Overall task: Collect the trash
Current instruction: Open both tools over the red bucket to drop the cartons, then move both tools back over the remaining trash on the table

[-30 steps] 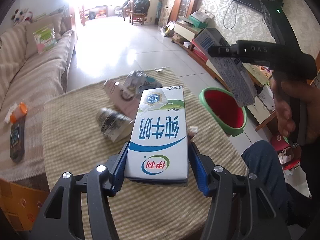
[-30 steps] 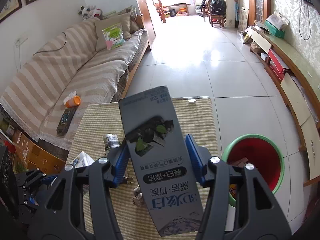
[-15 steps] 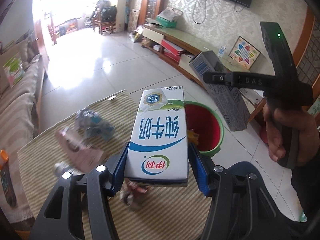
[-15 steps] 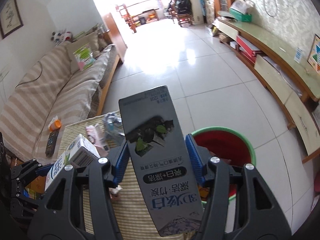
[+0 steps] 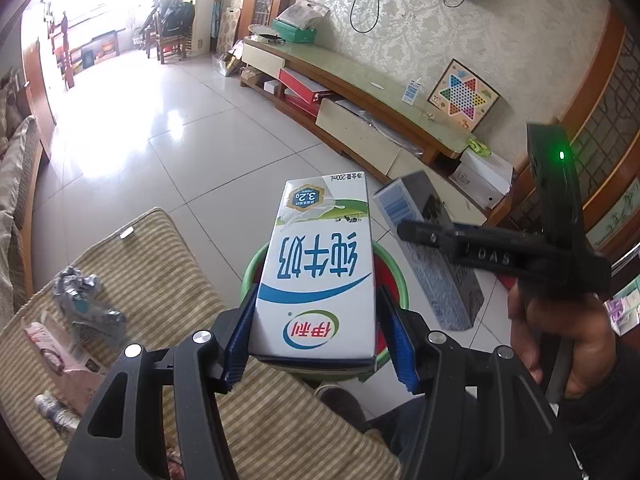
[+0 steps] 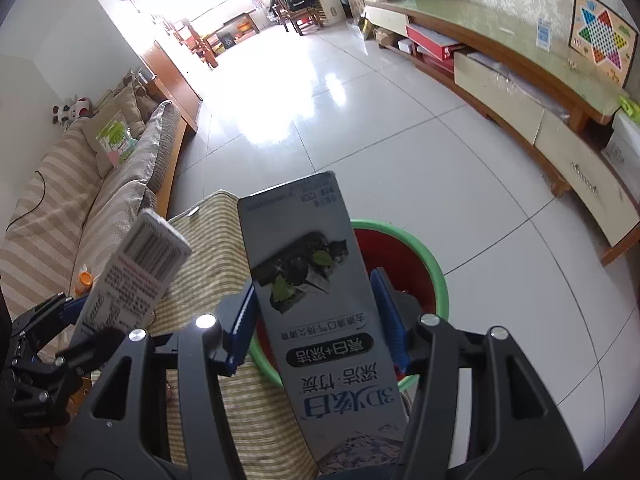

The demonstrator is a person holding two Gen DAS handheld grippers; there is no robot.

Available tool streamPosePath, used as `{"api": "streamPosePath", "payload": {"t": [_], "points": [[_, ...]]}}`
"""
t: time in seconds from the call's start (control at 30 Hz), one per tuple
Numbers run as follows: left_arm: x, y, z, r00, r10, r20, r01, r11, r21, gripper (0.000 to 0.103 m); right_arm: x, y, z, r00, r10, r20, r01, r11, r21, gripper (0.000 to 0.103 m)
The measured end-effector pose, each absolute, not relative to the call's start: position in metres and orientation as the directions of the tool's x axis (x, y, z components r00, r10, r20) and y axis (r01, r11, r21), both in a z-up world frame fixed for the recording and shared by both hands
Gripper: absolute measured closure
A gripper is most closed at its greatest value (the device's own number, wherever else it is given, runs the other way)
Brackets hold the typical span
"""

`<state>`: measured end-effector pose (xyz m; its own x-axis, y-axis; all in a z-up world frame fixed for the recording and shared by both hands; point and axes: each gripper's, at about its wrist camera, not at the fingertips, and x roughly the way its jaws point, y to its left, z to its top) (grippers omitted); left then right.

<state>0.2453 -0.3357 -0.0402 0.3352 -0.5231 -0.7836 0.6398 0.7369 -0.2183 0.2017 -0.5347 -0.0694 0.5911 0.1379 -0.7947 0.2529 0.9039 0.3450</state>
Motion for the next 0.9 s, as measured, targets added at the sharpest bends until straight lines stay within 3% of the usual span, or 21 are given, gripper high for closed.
{"api": "streamPosePath", "payload": {"t": [0.33, 0.4, 0.43, 0.47, 0.7, 0.77, 0.9], "points": [[0.278, -0.360, -0.080, 0.257, -0.520, -0.815, 0.581, 0.757, -0.299, 0.047, 0.220, -0.549, -0.104, 0.569, 0.190, -0.800, 0.276, 0.873, 0.403, 0.049], [0.280, -0.361, -0.085, 0.244, -0.518, -0.820, 0.575, 0.758, -0.308, 0.041, 0.224, -0.549, -0.106, 0.565, 0.187, -0.804, 0.281, 0.872, 0.401, 0.032], [0.281, -0.357, -0.086, 0.245, -0.523, -0.817, 0.568, 0.760, -0.316, 0.030, 0.225, -0.548, -0.106, 0.567, 0.180, -0.804, 0.286, 0.872, 0.397, 0.017], [0.282, -0.355, -0.086, 0.247, -0.530, -0.811, 0.565, 0.759, -0.324, 0.024, 0.224, -0.548, -0.105, 0.574, 0.171, -0.801, 0.289, 0.873, 0.393, 0.014], [0.278, -0.324, -0.076, 0.289, -0.523, -0.802, 0.537, 0.782, -0.317, 0.020, 0.223, -0.542, -0.097, 0.581, 0.162, -0.797, 0.284, 0.878, 0.385, 0.011], [0.273, -0.313, -0.071, 0.310, -0.508, -0.804, 0.534, 0.792, -0.295, 0.010, 0.223, -0.537, -0.091, 0.585, 0.158, -0.796, 0.277, 0.883, 0.379, 0.009], [0.262, -0.287, -0.057, 0.360, -0.464, -0.810, 0.512, 0.824, -0.244, 0.008, 0.218, -0.520, -0.074, 0.603, 0.140, -0.785, 0.265, 0.893, 0.363, 0.005]]}}
